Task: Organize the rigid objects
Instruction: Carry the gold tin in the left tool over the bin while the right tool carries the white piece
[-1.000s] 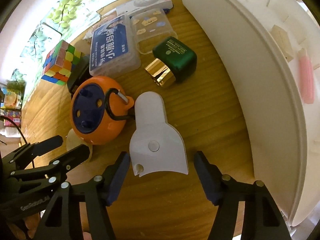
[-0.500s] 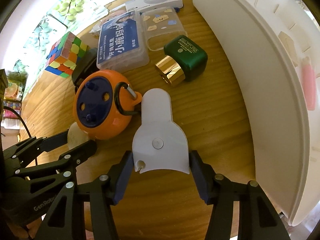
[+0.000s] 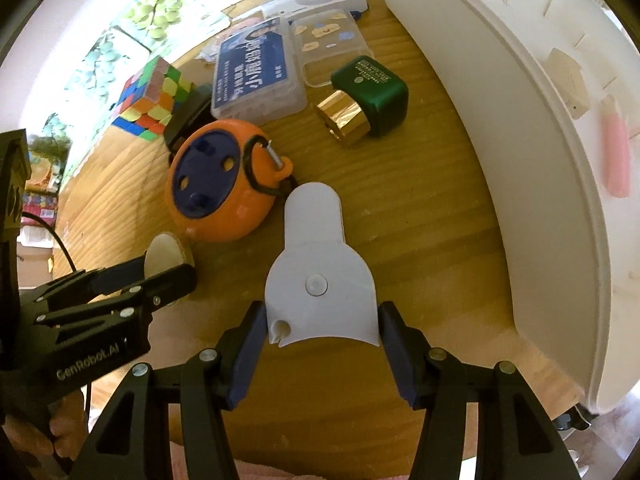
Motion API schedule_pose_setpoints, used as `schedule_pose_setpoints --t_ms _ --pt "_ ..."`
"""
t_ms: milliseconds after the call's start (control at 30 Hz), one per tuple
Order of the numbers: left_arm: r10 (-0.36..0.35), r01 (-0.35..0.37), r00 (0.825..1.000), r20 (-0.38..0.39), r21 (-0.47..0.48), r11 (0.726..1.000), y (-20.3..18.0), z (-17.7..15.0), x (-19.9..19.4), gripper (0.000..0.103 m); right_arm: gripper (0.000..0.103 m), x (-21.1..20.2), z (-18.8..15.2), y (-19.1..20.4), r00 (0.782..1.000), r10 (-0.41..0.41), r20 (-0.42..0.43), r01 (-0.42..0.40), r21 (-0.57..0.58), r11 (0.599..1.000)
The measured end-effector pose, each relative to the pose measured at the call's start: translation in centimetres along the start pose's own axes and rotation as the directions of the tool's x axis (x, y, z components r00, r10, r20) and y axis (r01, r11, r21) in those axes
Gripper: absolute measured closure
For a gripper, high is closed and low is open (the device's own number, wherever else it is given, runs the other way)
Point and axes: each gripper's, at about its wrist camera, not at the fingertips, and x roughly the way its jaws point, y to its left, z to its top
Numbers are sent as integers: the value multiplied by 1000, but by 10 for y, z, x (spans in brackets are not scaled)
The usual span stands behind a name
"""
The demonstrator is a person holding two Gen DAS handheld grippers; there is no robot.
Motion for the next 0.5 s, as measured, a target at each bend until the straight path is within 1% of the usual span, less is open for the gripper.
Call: schedule_pose_setpoints --t_ms 67,100,333,367,467,500 --pt "0 0 1000 10 -6 1000 5 -8 -7 44 46 -5 -6 0 1000 9 3 -9 -14 1000" --pt "15 -9 999 -48 119 993 7 -10 -12 44 46 -7 -9 2 1000 10 6 -10 -27 1000" --pt "12 -11 1000 -14 93 996 9 -24 -33 44 47 -22 -22 16 1000 9 28 -6 -116 993" --pt "-14 11 1000 27 113 994 10 -26 -35 44 47 -24 -24 17 1000 8 30 -4 -127 992" --pt "-5 1 999 44 106 994 13 -32 -43 44 47 -30 -26 19 999 5 34 0 -162 987" --pt "-34 23 995 89 127 992 14 -34 -46 44 47 -33 -27 20 999 9 36 -2 -174 985"
